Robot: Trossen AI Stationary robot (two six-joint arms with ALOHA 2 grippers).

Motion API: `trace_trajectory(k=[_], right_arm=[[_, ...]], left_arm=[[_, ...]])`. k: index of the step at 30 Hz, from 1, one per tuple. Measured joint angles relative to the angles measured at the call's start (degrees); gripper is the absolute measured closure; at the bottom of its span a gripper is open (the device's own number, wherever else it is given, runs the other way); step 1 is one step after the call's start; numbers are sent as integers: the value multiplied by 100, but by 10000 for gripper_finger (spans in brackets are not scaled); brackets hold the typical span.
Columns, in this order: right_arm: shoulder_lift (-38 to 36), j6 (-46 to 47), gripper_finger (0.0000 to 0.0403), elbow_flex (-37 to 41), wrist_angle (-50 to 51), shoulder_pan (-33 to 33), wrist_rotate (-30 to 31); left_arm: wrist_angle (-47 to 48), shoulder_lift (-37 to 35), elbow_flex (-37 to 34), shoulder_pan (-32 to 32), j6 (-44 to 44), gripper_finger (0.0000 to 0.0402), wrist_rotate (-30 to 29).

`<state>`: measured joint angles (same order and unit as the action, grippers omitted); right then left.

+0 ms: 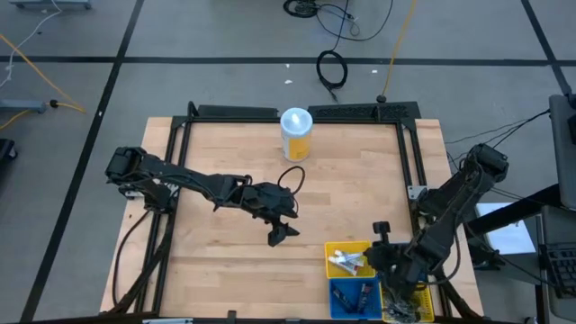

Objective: Pick & Place Travel size toiletries
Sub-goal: Put the toothpaste into the top yellow basket, then return to Home Position

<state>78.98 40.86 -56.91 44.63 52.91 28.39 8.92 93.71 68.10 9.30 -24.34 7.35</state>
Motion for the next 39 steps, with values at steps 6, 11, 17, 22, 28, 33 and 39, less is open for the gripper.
trace_trajectory(k=[6,11,17,22,28,33,39], right_arm=[[0,-239,393,254,-357,-116,-31],[0,-506,363,254,-400,-165,0],[-103,-769,322,254,-407,-274,863],[-863,-1003,313,337,-455,-287,2100],[-2462,-1653,321,1413,-1518,-453,2414],[-3966,-2961,328,2570,-3345,-880,2029],[-5421,-4521,337,3316,-4841,-1799,1450]], left_arm=[[-163,0,0,-3,138,119,-188],[-213,0,0,-29,348,119,-473],[-278,0,0,-29,910,119,-1393],[-560,-373,-159,-72,1704,119,-1517],[-1297,-1601,-1397,-423,1854,119,-1682],[-2446,-2672,-2692,-415,2061,119,-1695],[-2747,-3686,-3773,-549,1810,119,-2227]])
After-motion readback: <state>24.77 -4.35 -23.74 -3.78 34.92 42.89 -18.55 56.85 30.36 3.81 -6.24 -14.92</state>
